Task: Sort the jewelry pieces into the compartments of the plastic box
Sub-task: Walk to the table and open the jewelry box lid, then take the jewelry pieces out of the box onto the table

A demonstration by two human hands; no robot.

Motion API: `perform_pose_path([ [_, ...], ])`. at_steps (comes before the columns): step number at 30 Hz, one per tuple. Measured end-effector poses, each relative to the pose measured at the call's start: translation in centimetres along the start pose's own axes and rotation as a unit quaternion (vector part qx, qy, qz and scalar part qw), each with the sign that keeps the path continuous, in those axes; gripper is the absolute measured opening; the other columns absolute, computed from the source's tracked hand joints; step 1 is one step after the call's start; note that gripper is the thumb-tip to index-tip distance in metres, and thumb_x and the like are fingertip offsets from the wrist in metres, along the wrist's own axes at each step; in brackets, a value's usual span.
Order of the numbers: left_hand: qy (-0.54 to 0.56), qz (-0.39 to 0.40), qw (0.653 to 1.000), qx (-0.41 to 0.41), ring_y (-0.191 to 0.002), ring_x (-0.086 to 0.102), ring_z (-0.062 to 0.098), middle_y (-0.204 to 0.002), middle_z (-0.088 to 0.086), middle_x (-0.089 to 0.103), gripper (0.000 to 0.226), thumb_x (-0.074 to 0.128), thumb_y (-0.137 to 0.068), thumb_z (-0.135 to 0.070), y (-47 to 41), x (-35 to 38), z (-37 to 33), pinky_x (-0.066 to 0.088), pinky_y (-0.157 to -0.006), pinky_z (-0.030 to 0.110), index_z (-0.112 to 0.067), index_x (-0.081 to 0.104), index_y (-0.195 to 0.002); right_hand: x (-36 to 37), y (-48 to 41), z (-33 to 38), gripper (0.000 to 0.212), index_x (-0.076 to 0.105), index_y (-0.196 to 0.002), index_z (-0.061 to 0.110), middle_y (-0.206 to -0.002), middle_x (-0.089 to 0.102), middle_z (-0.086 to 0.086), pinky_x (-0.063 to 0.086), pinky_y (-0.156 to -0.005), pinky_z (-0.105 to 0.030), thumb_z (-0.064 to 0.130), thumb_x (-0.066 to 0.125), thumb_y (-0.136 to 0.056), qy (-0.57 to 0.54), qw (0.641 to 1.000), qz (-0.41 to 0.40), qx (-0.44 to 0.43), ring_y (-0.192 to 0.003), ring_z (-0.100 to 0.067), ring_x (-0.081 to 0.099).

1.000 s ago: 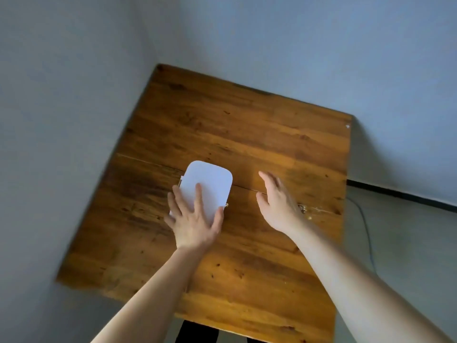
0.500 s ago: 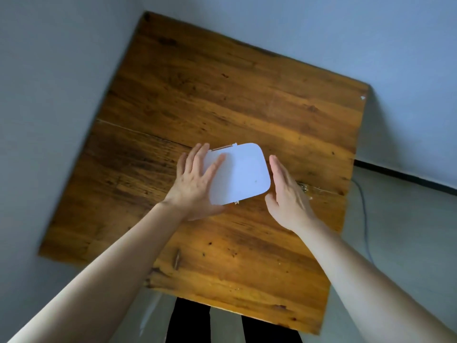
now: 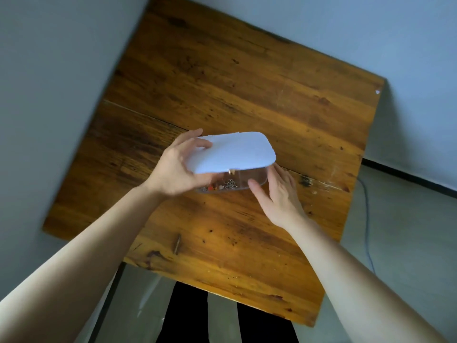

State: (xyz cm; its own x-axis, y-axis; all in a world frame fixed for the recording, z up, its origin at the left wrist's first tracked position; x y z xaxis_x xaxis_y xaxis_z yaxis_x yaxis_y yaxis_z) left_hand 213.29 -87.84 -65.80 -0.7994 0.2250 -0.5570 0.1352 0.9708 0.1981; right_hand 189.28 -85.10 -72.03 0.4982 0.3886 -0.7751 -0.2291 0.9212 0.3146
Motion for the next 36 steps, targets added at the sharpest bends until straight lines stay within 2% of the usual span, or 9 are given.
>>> perform_pose_path([
  [3,0.185,-0.115,0.974,-0.061,-0.092,0.066,0.001,-0.104,-0.006,0.073,0.038,0.079,-0.076,-0.041,-0.5,-2.1,0.4,0.050,-0.075,0.018,-0.015,0.073,-0.104,-0.4,-0.1,-0.1,0.064,0.022,-0.158,0.023,-0.156,0.042,-0.004,0.019,-0.119,-0.045,0.056,0.026,-0.104,0.027,0.999,-0.035,0.002,-0.147,-0.023,0.028],
  [5,0.219,-0.196,0.951,-0.096,-0.078,0.064,0.003,-0.089,-0.004,0.073,0.028,0.072,-0.088,-0.033,-1.0,-3.4,1.4,0.051,-0.067,0.022,-0.009,0.072,-0.102,-0.5,-0.3,0.2,0.062,0.031,-0.156,0.016,-0.148,0.052,-0.008,0.026,-0.115,-0.047,0.050,0.029,-0.104,0.040,0.997,-0.059,0.001,-0.142,-0.025,0.036],
  [9,0.178,-0.228,0.942,-0.168,-0.093,0.064,0.012,-0.105,0.003,0.070,0.029,0.060,-0.095,-0.031,-2.2,-3.9,4.2,0.056,-0.078,0.040,-0.011,0.063,-0.117,-0.4,-0.5,1.5,0.063,0.042,-0.150,0.008,-0.136,0.058,-0.016,0.037,-0.106,-0.048,0.050,0.034,-0.103,0.109,0.989,-0.096,-0.020,-0.128,-0.032,0.051],
  [13,0.202,-0.237,0.916,-0.252,-0.107,0.063,0.014,-0.118,-0.005,0.065,0.031,0.053,-0.097,-0.022,-2.1,-3.9,8.1,0.061,-0.072,0.031,-0.022,0.056,-0.129,-0.1,-1.5,3.3,0.058,0.051,-0.144,0.008,-0.122,0.058,-0.018,0.040,-0.104,-0.049,0.045,0.047,-0.101,0.132,0.983,-0.122,-0.038,-0.113,-0.033,0.056],
  [18,0.160,-0.224,0.919,-0.283,-0.095,0.064,0.009,-0.113,-0.008,0.065,0.033,0.055,-0.097,-0.025,-1.4,-5.8,11.4,0.051,-0.056,0.019,-0.021,0.056,-0.130,0.6,-2.7,5.1,0.050,0.060,-0.135,0.006,-0.118,0.061,-0.019,0.046,-0.094,-0.051,0.035,0.060,-0.095,0.103,0.984,-0.141,-0.043,-0.110,-0.038,0.057],
  [24,0.154,-0.240,0.920,-0.269,-0.078,0.060,0.003,-0.105,-0.004,0.067,0.028,0.063,-0.093,-0.026,-2.0,-8.4,12.7,0.046,-0.046,0.013,-0.017,0.063,-0.120,1.8,-4.0,6.9,0.053,0.058,-0.137,0.011,-0.123,0.060,-0.016,0.046,-0.095,-0.048,0.044,0.054,-0.097,0.128,0.985,-0.112,-0.036,-0.114,-0.033,0.054],
  [30,0.187,-0.254,0.893,-0.322,-0.098,0.067,0.015,-0.105,-0.007,0.067,0.026,0.054,-0.096,-0.035,0.5,-8.5,14.3,0.059,-0.072,0.031,-0.020,0.058,-0.117,2.3,-5.5,9.7,0.064,0.040,-0.148,0.007,-0.143,0.048,-0.020,0.039,-0.104,-0.049,0.045,0.051,-0.098,0.139,0.985,-0.078,-0.068,-0.129,-0.034,0.046],
  [34,0.127,-0.218,0.915,-0.316,-0.095,0.065,0.020,-0.102,0.002,0.068,0.035,0.045,-0.097,-0.053,4.0,-6.4,14.5,0.050,-0.074,0.033,-0.022,0.058,-0.107,1.2,-4.2,13.8,0.036,0.060,-0.123,0.012,-0.129,0.055,-0.011,0.045,-0.093,-0.044,0.033,0.056,-0.095,0.121,0.956,-0.116,-0.241,-0.110,-0.025,0.054],
  [36,0.109,-0.210,0.924,-0.300,-0.090,0.063,0.018,-0.093,-0.001,0.066,0.036,0.042,-0.098,-0.054,5.6,-5.4,14.5,0.046,-0.071,0.030,-0.022,0.059,-0.099,2.7,-3.6,15.9,0.034,0.064,-0.113,0.014,-0.117,0.060,-0.005,0.047,-0.088,-0.043,0.040,0.052,-0.096,0.129,0.935,-0.024,-0.330,-0.102,-0.022,0.056],
])
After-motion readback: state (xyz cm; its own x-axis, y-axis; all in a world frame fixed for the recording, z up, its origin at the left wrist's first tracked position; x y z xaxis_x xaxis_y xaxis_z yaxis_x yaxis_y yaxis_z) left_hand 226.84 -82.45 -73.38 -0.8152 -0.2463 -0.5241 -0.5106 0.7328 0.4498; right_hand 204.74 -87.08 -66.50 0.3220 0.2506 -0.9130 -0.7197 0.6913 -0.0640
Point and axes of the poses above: each hand's wrist, its own y-axis away from the middle knuckle, its own x-axis out of the palm, z = x × y, the point moved 8 cm from there along -y, towards the middle knuckle
